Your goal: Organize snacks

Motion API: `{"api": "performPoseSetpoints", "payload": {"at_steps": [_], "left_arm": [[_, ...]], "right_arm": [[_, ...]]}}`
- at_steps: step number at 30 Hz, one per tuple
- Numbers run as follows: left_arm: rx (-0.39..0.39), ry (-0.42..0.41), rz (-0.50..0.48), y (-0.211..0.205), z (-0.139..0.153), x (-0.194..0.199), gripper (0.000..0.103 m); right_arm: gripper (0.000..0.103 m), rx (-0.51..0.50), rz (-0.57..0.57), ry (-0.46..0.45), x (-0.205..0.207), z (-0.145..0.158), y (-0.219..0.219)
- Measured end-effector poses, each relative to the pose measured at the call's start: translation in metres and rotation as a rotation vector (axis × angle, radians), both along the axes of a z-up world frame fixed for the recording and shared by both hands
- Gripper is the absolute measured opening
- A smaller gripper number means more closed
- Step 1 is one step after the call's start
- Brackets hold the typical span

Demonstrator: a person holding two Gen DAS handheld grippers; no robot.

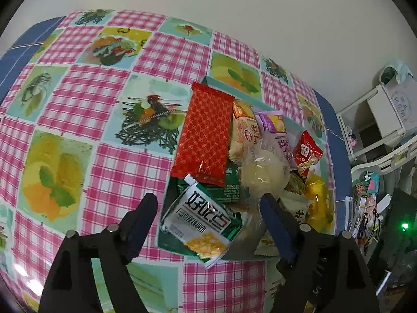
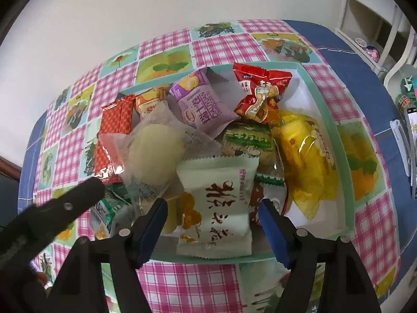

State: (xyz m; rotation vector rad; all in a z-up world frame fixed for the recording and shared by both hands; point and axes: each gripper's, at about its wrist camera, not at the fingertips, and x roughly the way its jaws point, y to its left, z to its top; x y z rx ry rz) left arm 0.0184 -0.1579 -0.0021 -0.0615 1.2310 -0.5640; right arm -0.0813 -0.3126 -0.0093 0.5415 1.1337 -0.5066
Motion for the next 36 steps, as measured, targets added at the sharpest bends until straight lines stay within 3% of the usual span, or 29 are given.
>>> {"api": "performPoseSetpoints", "payload": {"at_steps": [4, 9, 11, 18, 23, 27, 36], "left_arm": [[0.046, -0.051, 0.036, 0.015, 0.008, -0.001, 0.092], [0.237, -0.171, 0.124, 0.039, 0.016, 0.000, 0.100], [0.271, -0.177, 0.127, 0.050, 0.016, 0.001, 0.100], [0.368, -0.219, 0.193, 0.072, 0.021, -0.010, 0.100], [0.389, -0.228, 0.203, 0.081, 0.025, -0.023, 0.100], [0.487, -0.252, 0.208, 0.082, 0.026, -0.033, 0.100], [0.504, -0.266, 0.170, 0.083, 0.027, -0.053, 0.100]], "right_arm": [[0.081, -0.010, 0.001, -0.003, -0.003, 0.004, 0.004], [0.101, -0.027, 0.002, -0.024, -0.010, 0.011, 0.013], [0.103, -0.030, 0.003, -0.031, -0.014, 0.013, 0.017], [0.103, -0.052, 0.029, -0.031, -0.022, 0.016, 0.031], [0.103, -0.058, 0.043, -0.046, -0.028, 0.022, 0.039], [0.103, -0.063, 0.059, -0.049, -0.032, 0.025, 0.046], [0.103, -0.071, 0.094, -0.051, -0.037, 0.028, 0.056]]}}
